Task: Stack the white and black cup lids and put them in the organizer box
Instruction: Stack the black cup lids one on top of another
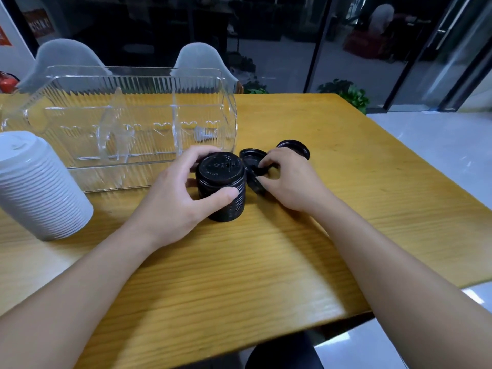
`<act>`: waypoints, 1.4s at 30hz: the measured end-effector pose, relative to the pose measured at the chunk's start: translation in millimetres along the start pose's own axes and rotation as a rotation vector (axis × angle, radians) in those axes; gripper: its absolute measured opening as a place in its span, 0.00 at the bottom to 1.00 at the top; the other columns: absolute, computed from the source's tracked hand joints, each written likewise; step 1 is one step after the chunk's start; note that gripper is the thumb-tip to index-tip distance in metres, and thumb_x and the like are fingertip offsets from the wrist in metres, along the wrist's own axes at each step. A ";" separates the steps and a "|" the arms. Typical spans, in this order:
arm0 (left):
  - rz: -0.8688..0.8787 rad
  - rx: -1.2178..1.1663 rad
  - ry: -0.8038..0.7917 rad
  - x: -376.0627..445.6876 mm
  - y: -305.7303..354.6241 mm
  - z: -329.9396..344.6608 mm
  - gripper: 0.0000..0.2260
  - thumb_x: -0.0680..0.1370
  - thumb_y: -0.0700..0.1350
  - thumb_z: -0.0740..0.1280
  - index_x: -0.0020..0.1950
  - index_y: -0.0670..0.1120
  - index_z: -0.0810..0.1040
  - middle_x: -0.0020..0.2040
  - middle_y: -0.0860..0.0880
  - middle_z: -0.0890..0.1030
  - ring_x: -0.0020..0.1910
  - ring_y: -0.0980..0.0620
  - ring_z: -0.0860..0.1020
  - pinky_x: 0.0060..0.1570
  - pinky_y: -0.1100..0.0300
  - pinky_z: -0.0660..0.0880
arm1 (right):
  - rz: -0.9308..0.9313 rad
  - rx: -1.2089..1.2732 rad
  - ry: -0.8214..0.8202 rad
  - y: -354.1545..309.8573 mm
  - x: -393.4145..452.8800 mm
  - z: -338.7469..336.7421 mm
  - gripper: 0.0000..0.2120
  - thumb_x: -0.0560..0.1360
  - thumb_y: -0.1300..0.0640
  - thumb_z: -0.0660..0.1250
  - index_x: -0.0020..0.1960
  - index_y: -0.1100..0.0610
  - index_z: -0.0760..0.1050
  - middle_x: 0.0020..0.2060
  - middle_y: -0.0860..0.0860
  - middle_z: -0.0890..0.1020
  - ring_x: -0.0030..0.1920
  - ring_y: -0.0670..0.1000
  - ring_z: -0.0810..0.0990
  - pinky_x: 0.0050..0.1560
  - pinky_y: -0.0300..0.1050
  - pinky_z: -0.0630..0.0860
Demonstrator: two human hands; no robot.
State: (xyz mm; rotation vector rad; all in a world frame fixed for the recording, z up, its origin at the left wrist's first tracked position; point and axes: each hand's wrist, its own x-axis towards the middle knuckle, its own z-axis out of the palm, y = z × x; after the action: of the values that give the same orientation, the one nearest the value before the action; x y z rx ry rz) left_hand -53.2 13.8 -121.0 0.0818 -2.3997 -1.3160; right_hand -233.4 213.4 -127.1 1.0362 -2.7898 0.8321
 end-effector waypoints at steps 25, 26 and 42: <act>0.020 0.044 0.020 -0.3 1.2 -0.8 0.26 0.77 0.56 0.82 0.73 0.60 0.79 0.67 0.62 0.85 0.70 0.56 0.83 0.68 0.51 0.81 | -0.275 0.367 -0.101 -2.5 -35.5 -28.4 0.10 0.75 0.48 0.84 0.53 0.50 0.88 0.52 0.44 0.90 0.59 0.49 0.86 0.64 0.47 0.79; 0.021 0.044 0.021 -0.4 1.2 -0.7 0.26 0.77 0.56 0.82 0.74 0.60 0.79 0.67 0.62 0.85 0.70 0.56 0.83 0.68 0.51 0.81 | -0.286 0.356 -0.092 -1.7 -34.7 -26.5 0.09 0.76 0.50 0.84 0.53 0.51 0.88 0.52 0.44 0.90 0.58 0.50 0.87 0.64 0.50 0.79; 0.007 0.062 -0.034 -5.7 5.5 6.3 0.38 0.75 0.71 0.79 0.82 0.65 0.72 0.73 0.63 0.82 0.77 0.60 0.78 0.80 0.45 0.74 | -0.047 1.330 -0.014 -9.8 -24.0 -45.7 0.10 0.90 0.59 0.64 0.52 0.62 0.80 0.46 0.58 0.80 0.44 0.57 0.70 0.48 0.50 0.75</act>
State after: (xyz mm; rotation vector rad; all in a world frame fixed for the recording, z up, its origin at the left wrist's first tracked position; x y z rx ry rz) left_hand -49.6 23.1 -121.3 0.0683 -2.4673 -1.2493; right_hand -214.9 244.4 -89.0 1.0780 -1.9214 2.7410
